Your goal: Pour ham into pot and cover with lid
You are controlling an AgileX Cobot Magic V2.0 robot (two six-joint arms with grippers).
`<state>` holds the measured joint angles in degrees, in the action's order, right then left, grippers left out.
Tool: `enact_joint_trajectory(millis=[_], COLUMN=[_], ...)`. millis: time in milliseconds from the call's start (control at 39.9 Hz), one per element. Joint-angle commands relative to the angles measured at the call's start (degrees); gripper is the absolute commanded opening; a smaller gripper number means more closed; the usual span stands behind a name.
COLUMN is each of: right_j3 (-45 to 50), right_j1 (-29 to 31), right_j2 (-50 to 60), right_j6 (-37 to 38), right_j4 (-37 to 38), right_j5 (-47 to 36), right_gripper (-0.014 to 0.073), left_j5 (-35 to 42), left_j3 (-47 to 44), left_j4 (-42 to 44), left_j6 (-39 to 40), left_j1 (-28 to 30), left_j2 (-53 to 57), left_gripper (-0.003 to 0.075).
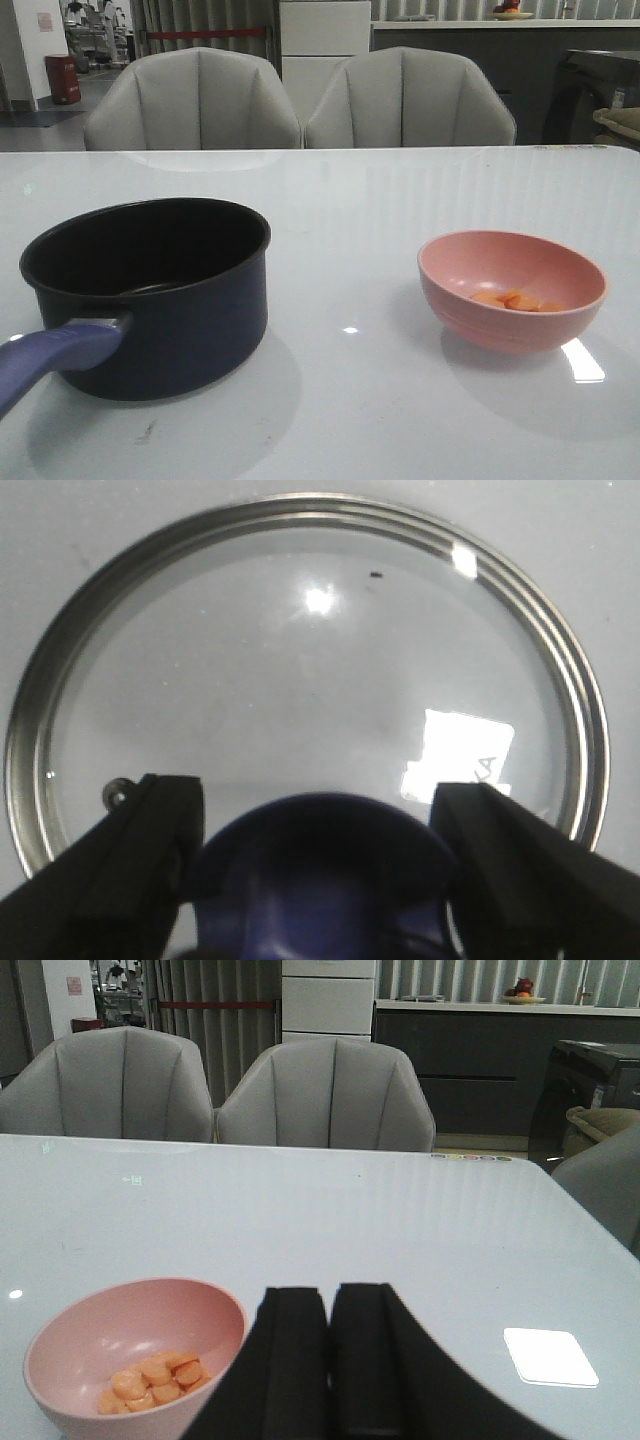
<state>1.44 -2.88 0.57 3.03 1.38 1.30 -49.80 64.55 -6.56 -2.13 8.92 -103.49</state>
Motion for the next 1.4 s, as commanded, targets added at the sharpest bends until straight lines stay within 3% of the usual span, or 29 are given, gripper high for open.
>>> enact_joint_trajectory(millis=[0,250,551,801,1052,1377], right_j3=[0.66,0.66,0.66,0.66,0.66,0.66], right_j1=[0.33,0.33,0.33,0.33,0.32,0.32], right_j2=[1.1,1.1,1.1,1.1,1.03,1.03], right_j6=[-0.03,-0.03,-0.03,-0.03,-0.03,-0.03], right_j4=[0.72,0.72,0.72,0.72,0.72,0.72], right_j5=[-4.48,-4.48,-4.48,-4.48,-4.48,-4.48], right_gripper=[0.0134,0.0134,0.0134,0.0134,0.0134,0.0134], left_j5=[0.86,-6.27,0.01,10.97,23.49,28.03], left_j3=[1.0,8.12,4.84,-5.66,-20.05,-34.86], left_j4=[-0.38,-0.98,-2.81,-3.36,-3.4,-3.4], left_j6=[-0.04,-0.04,-0.04,-0.04,-0.04,-0.04], left_j1=[-0.59,-0.71,-2.75,-5.44,-12.15,-16.81], left_j2=[1.07,2.95,17.96,34.3,53.62,80.13], left_gripper=[0.0596,0.0595,0.0595,0.0594,0.0594,0.0594])
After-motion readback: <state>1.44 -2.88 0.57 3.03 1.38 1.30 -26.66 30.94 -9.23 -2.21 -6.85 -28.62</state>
